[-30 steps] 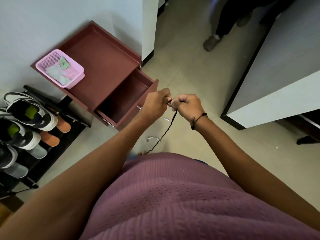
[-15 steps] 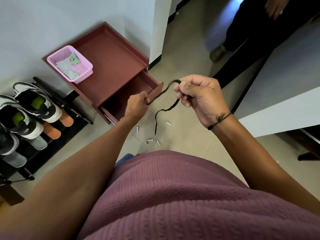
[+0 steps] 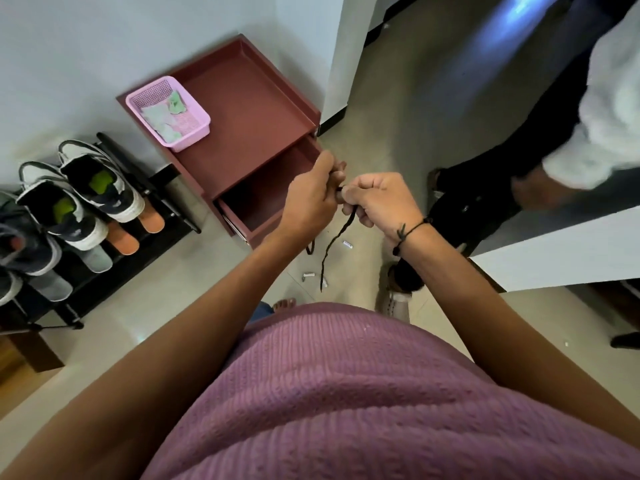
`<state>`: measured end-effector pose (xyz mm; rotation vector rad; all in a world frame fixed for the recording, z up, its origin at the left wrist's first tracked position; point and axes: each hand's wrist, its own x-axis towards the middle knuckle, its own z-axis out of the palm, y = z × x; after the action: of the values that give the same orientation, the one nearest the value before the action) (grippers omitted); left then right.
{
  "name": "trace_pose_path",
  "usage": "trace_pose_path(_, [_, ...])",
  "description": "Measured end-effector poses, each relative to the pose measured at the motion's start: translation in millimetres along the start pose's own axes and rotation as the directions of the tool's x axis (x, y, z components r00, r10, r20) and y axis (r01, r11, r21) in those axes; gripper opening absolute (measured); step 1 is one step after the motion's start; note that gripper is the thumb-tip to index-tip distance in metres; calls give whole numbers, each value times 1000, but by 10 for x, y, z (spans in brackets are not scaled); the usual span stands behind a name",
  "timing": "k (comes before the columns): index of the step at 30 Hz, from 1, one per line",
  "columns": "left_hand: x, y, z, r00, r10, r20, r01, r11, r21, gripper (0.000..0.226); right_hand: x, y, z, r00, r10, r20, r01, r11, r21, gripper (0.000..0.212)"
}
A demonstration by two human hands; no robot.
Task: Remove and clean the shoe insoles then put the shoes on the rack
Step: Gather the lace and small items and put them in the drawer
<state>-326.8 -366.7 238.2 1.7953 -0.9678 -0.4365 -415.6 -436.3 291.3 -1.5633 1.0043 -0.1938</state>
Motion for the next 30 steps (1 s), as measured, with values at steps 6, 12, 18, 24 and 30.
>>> trace_pose_path(6, [68,-232,-17,992,-124,-34,127,983,129,2,-253,-67,-96,985,-153,84,117,934,337,28])
trace_pose_path(12, [112,-382,-73,962,-273,-27,274,955,114,6,-420,-198,-242,952,-285,113,171,799,577,24])
trace_pose_path(18, [100,-146,-196,977,-187,-105,167,970,-176,20,-223,-104,-162,977,-164,136,128,961,244,27])
trace_pose_path(24, [-62,150,-70,998,-37,-45,33,996,-83,8,-112,-44,4,996,-78,46,73,992,106,28])
trace_pose_path(30, [98,-39,-46,997,-65,-40,70,987,142,9,-233,-45,-51,985,-157,70,120,921,370,20])
